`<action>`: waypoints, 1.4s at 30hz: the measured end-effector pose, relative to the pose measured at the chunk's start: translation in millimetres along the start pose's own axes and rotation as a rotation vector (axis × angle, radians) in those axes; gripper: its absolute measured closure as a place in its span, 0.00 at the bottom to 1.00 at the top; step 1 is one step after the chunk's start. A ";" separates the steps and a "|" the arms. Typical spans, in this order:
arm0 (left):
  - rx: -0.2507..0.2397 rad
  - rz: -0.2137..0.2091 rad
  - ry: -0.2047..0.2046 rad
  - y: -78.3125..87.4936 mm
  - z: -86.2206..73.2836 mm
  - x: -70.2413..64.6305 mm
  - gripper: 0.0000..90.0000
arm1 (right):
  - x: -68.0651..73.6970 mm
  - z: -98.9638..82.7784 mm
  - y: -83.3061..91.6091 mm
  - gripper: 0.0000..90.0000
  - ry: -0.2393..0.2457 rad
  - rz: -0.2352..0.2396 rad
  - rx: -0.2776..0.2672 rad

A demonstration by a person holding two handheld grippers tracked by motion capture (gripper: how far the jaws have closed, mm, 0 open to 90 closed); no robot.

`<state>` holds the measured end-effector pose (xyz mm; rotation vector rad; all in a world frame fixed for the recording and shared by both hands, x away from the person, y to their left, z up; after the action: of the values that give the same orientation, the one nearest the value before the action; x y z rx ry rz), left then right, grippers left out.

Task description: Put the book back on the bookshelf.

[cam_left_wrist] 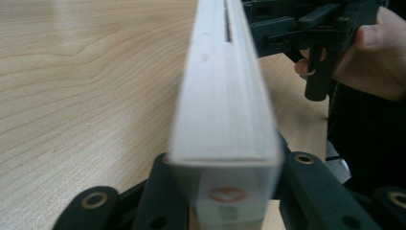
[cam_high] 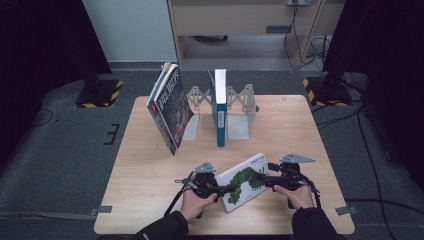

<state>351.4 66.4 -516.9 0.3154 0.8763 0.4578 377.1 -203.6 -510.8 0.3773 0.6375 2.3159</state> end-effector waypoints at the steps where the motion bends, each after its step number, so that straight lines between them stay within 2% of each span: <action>1: -0.001 0.014 -0.013 0.9 1.0 -1.1 0.82 | -1.8 -0.4 1.3 0.24 0.001 -0.009 -0.001; 4: -0.008 0.030 -0.009 3.8 3.5 -0.9 0.83 | -8.4 -3.0 6.2 0.22 -0.001 -0.052 0.006; 5: -0.008 0.030 -0.009 3.8 3.5 -0.9 0.83 | -8.4 -3.0 6.2 0.22 -0.001 -0.052 0.006; 7: -0.017 0.039 -0.006 6.0 6.3 -2.0 0.83 | -13.4 -6.2 8.1 0.20 0.008 -0.092 0.029; 8: -0.017 0.039 -0.006 6.0 6.3 -2.0 0.83 | -13.4 -6.2 8.1 0.20 0.008 -0.092 0.029; 9: -0.021 0.039 -0.001 8.3 9.2 -3.3 0.83 | -16.8 -9.0 9.1 0.17 0.019 -0.129 0.054; 13: -0.025 0.046 0.004 13.6 14.6 -5.1 0.83 | -24.1 -13.8 10.5 0.15 0.032 -0.171 0.098; 14: -0.028 0.058 0.003 17.1 17.6 -6.8 0.83 | -29.9 -17.9 12.2 0.14 0.041 -0.207 0.134; 17: -0.039 0.065 0.000 21.1 21.3 -7.0 0.83 | -35.8 -21.6 14.7 0.14 0.043 -0.234 0.161; 18: -0.056 0.073 0.003 25.3 24.6 -6.5 0.83 | -40.9 -24.6 17.7 0.14 0.050 -0.264 0.189; 19: -0.056 0.073 0.003 25.3 24.6 -6.5 0.83 | -40.9 -24.6 17.7 0.14 0.050 -0.264 0.189; 22: -0.087 0.096 0.001 32.5 30.5 -6.5 0.83 | -49.6 -32.2 21.6 0.13 0.049 -0.299 0.236; 24: -0.117 0.112 0.002 39.7 37.1 -6.9 0.83 | -53.4 -36.0 22.0 0.12 0.041 -0.308 0.256; 25: -0.117 0.112 0.002 39.7 37.1 -6.9 0.83 | -53.4 -36.0 22.0 0.12 0.041 -0.308 0.256; 26: -0.139 0.128 -0.008 43.2 41.6 -7.6 0.83 | -55.9 -38.9 21.9 0.11 0.038 -0.313 0.276; 27: -0.139 0.128 -0.008 43.2 41.6 -7.6 0.83 | -55.9 -38.9 21.9 0.11 0.038 -0.313 0.276; 31: -0.165 0.183 -0.052 47.5 49.2 -11.1 0.83 | -59.5 -45.9 19.3 0.08 0.050 -0.325 0.322; 33: -0.166 0.193 -0.057 47.5 50.4 -11.8 0.83 | -59.8 -47.1 19.0 0.08 0.050 -0.324 0.328; 39: -0.207 0.211 -0.048 43.1 64.7 -16.3 0.83 | -61.4 -48.7 17.4 0.05 0.054 -0.327 0.309; 40: -0.229 0.227 -0.051 41.9 70.8 -19.2 0.83 | -60.5 -50.8 16.2 0.03 0.055 -0.333 0.281; 41: -0.229 0.227 -0.051 41.9 70.8 -19.2 0.83 | -60.5 -50.8 16.2 0.03 0.055 -0.333 0.281; 42: -0.249 0.247 -0.064 40.7 76.3 -21.9 0.83 | -60.3 -52.5 15.8 0.02 0.060 -0.340 0.262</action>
<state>389.4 84.3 -438.2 0.2082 0.7114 0.7750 388.9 -273.1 -551.5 0.2932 0.9613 1.9310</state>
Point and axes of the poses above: each handheld gripper's, and its own axes: y roughly backward along the jaws, z roughly out of its top, x roughly to its left, the point moved 2 cm from there along -y, roughly forward along the jaws, and after that the axes turned 15 degrees about y, right-handed, at the moved point
